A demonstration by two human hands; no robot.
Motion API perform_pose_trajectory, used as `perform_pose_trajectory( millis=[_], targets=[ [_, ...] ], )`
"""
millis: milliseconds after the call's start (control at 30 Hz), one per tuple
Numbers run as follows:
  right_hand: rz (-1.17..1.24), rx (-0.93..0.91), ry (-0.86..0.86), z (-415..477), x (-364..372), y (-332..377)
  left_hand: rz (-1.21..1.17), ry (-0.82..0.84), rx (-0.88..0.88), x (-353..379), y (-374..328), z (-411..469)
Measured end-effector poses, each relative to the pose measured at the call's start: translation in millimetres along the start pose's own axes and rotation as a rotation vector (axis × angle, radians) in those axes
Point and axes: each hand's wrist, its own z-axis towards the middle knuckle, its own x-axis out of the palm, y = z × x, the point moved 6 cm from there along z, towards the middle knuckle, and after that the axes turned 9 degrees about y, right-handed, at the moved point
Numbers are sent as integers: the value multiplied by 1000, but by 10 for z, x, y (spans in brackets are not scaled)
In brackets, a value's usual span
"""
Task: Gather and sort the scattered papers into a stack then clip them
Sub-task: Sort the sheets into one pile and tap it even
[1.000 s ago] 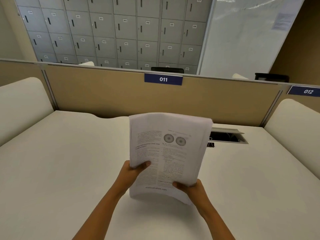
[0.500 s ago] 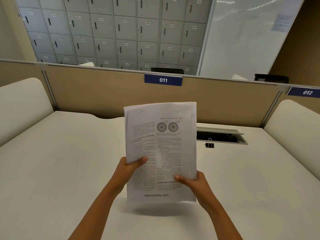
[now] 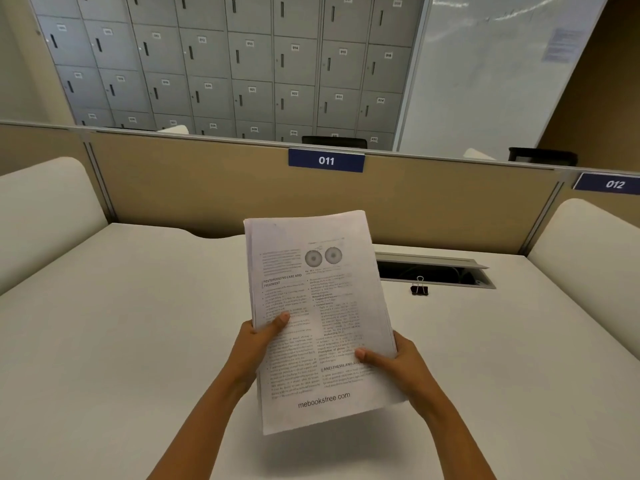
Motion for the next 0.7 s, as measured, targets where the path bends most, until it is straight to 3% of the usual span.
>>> perform_pose_trajectory(
  millis=[167, 333, 467, 600, 700],
  targets=[
    [324, -113, -226, -16, -135, -60, -168, -223, 100, -3, 6, -34],
    [670, -44, -112, 28, 585, -174, -431, -348, 105, 333, 127, -108],
    [586, -74, -180, 105, 564, -100, -517, -324, 135, 419, 121, -123],
    [423, -95, -176, 112, 125, -36, -532, -347, 257, -93, -116, -37],
    [360, -74, -120, 90, -181, -31, -259, -167, 209, -453, -263, 55]
  ],
)
